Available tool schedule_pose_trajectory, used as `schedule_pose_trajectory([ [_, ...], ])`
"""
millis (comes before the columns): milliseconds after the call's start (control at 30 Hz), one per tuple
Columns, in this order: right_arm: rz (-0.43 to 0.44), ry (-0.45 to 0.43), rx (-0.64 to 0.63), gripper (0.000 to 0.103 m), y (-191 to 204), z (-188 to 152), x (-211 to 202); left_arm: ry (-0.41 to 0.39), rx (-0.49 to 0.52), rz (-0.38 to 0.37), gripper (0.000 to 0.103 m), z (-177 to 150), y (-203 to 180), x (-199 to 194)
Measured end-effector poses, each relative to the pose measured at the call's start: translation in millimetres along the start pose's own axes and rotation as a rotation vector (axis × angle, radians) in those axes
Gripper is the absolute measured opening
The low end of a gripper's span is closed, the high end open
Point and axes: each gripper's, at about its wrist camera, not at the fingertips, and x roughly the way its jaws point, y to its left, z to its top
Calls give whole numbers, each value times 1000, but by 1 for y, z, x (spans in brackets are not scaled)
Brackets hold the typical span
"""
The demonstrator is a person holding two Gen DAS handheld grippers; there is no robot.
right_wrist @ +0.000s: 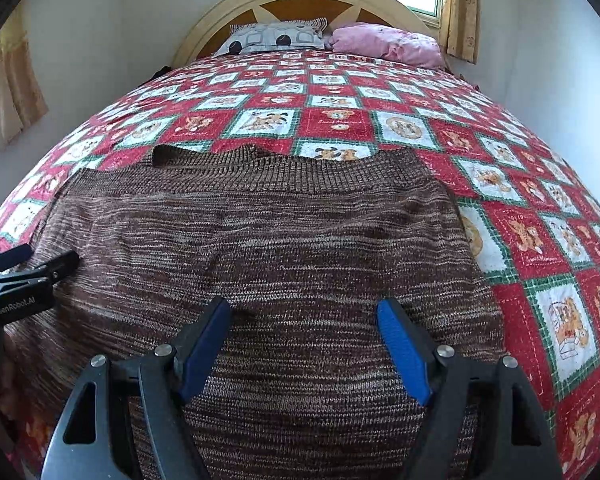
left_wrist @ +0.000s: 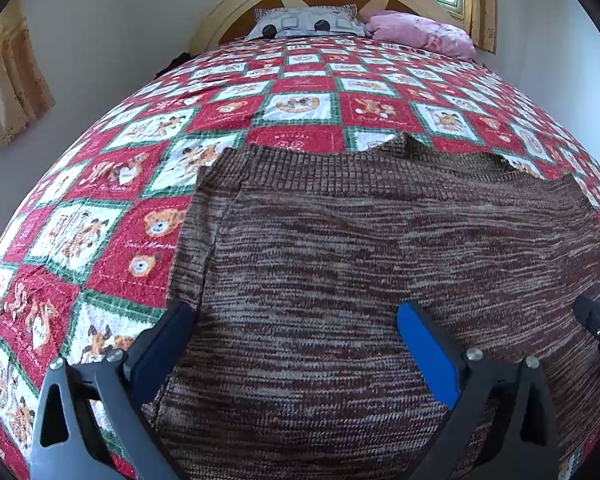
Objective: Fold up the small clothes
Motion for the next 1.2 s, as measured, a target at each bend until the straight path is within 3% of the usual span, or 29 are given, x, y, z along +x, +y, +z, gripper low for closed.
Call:
schedule_pose_trajectory([
  [167,17,-9,12,78,-5,1,1,0,-33,37,103,-5,3,-13],
  [300,52,-20,39,78,-11,1,0,-58,-95,-15,103,-32,12,-53],
  [400,71,-26,53,78,-13,1,0,-72,-101,7,103,-51,20,-72],
  [600,101,-37,77,78,-18,0,-2,-70,-276,-54,103,-80,58,-84],
  [667,111,-40,85,78,-20,0,-2,-43,-283,-50,90,-83,57,-76],
  [733,119,-42,91,78,-21,0,-2,-3,-293,-56,89,-82,54,-66],
  [900,125,-44,96,78,-22,0,-2,-3,-378,-97,84,-75,57,-63],
  [967,126,-44,97,78,-23,0,-2,-22,-444,-175,50,-78,66,-68],
  [1000,126,-44,97,78,-22,0,-2,-26,-486,-213,47,-80,71,-70],
  [1200,126,-44,97,78,-22,0,-2,4,-580,-195,48,-102,80,-89],
])
